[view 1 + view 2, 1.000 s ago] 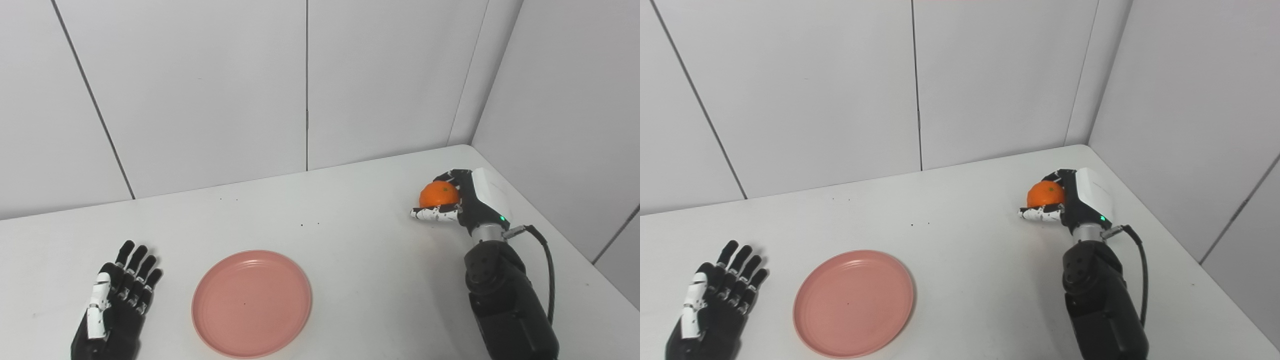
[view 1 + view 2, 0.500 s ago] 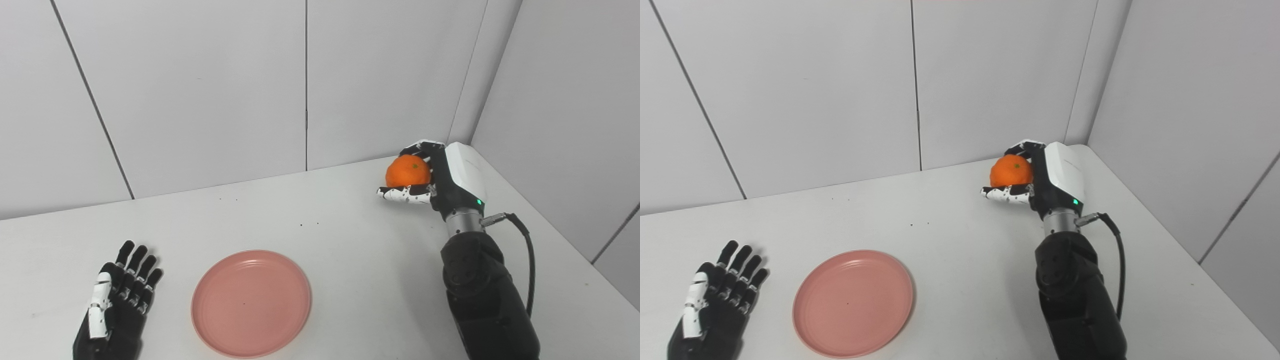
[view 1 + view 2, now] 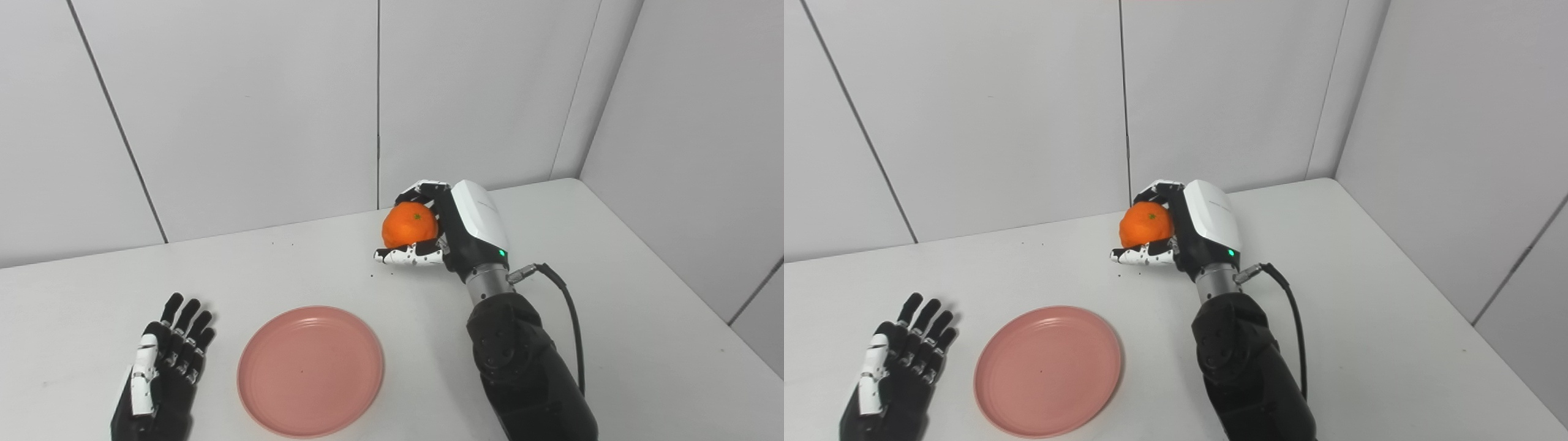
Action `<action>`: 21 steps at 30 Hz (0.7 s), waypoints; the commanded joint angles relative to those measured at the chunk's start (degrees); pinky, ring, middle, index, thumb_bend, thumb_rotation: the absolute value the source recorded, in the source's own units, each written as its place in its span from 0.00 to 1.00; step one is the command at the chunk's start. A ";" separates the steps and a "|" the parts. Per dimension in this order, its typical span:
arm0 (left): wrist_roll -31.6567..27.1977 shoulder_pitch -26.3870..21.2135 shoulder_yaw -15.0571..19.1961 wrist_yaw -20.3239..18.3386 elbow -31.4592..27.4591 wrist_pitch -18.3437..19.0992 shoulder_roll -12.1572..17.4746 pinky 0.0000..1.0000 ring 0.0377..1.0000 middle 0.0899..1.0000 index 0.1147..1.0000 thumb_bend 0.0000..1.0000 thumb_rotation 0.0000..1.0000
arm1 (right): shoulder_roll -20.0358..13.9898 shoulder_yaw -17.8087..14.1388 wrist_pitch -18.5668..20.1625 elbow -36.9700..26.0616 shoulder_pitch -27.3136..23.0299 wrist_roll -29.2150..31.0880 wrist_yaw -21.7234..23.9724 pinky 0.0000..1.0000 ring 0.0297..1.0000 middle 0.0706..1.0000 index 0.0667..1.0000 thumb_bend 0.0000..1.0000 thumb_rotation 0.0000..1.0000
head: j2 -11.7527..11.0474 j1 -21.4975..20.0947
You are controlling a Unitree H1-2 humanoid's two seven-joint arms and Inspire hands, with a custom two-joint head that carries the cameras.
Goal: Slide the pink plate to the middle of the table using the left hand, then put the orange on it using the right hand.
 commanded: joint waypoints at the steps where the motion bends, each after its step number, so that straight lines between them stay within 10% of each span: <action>1: 2.05 2.26 -1.04 1.78 1.54 1.29 -1.02 0.99 0.96 0.97 0.96 0.35 1.00 | 0.40 1.14 -3.85 -0.13 -2.54 -0.02 -1.67 0.31 0.39 0.45 0.45 0.52 0.13 | 0.38 2.86; 21: 9.52 3.05 -4.58 7.46 -0.81 0.95 -6.96 0.94 0.93 0.94 0.93 0.37 1.00 | 4.68 10.51 -9.11 3.80 -0.44 1.69 -1.96 0.27 0.34 0.42 0.45 0.52 0.14 | 1.93 18.83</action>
